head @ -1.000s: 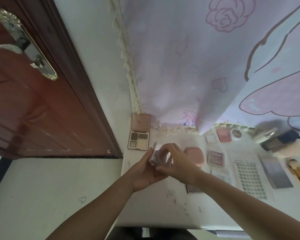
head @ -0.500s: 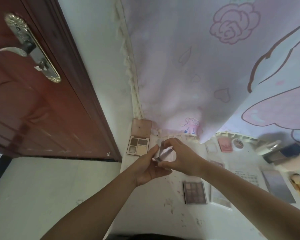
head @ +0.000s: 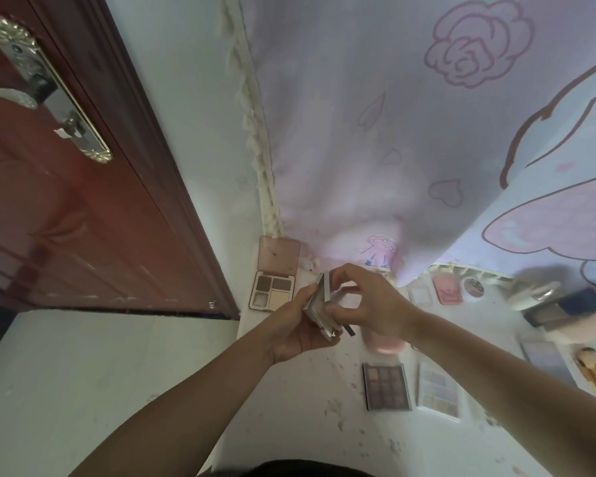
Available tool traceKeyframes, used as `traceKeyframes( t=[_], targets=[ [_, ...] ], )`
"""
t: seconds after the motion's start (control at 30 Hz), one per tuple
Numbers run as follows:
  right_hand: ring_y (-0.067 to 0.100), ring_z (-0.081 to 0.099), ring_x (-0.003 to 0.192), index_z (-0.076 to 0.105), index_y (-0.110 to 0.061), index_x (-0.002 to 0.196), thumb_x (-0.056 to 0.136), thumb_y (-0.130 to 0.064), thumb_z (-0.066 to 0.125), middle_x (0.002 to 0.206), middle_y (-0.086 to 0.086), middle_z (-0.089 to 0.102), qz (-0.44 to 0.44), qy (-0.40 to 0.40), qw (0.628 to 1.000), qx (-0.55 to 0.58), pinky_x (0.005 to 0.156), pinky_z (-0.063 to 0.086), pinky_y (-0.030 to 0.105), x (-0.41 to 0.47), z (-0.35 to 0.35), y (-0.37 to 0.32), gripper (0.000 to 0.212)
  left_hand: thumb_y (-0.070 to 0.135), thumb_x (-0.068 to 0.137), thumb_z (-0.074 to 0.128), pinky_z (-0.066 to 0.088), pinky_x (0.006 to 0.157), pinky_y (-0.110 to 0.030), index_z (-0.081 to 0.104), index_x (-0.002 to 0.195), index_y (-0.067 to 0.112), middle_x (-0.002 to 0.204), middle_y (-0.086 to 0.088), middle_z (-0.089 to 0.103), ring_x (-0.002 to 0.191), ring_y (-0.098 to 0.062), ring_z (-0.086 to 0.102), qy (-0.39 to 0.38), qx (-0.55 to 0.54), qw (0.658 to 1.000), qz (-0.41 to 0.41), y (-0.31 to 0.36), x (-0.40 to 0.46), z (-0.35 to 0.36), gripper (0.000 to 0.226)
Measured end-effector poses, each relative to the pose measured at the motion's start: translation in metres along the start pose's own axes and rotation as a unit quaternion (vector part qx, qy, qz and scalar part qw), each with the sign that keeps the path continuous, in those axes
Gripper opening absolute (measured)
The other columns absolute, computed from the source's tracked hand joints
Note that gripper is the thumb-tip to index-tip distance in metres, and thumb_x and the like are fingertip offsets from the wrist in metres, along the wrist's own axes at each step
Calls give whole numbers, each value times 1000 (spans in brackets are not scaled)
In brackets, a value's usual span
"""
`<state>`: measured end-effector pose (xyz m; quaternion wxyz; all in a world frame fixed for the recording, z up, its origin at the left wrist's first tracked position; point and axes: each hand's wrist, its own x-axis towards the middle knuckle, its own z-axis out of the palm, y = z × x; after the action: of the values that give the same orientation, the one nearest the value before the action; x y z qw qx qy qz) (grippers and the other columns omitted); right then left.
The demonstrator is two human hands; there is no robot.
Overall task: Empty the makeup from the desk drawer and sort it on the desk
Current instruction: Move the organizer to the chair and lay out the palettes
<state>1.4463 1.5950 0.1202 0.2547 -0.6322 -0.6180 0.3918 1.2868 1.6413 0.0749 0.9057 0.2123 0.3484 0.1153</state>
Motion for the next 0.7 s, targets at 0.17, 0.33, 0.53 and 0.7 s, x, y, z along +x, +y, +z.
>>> traceKeyframes(
  t=[0.17,0.33,0.53,0.7],
  targets=[
    [7,61,88,56,-25,92,89,-23,62,95,-8,63,62,-46,994,77,78,46,13,13,-18,-5,7,47,82,51,55,79,-39,62,113,2,101,-22,62,83,-29,64,-27,-37,998,-32,2,-4,-3,56],
    [18,55,76,57,-3,91,96,-21,51,81,8,56,147,-3,975,168,67,47,23,27,-33,8,20,44,85,50,52,86,-40,66,116,2,116,-24,59,95,-32,61,-34,-90,995,-36,-2,-1,-6,55],
    [20,68,74,61,-6,93,91,-4,58,82,9,68,236,20,940,247,78,58,36,33,-17,43,4,38,87,49,51,90,-46,67,113,0,122,-26,58,105,-38,58,39,-197,979,-14,-18,11,-14,50],
    [24,66,76,61,-11,89,93,-7,52,84,10,63,231,102,957,141,65,58,31,65,2,65,11,21,97,45,52,85,-48,63,102,2,105,-22,65,95,-35,62,188,-194,963,11,-20,31,-11,27]
  ],
)
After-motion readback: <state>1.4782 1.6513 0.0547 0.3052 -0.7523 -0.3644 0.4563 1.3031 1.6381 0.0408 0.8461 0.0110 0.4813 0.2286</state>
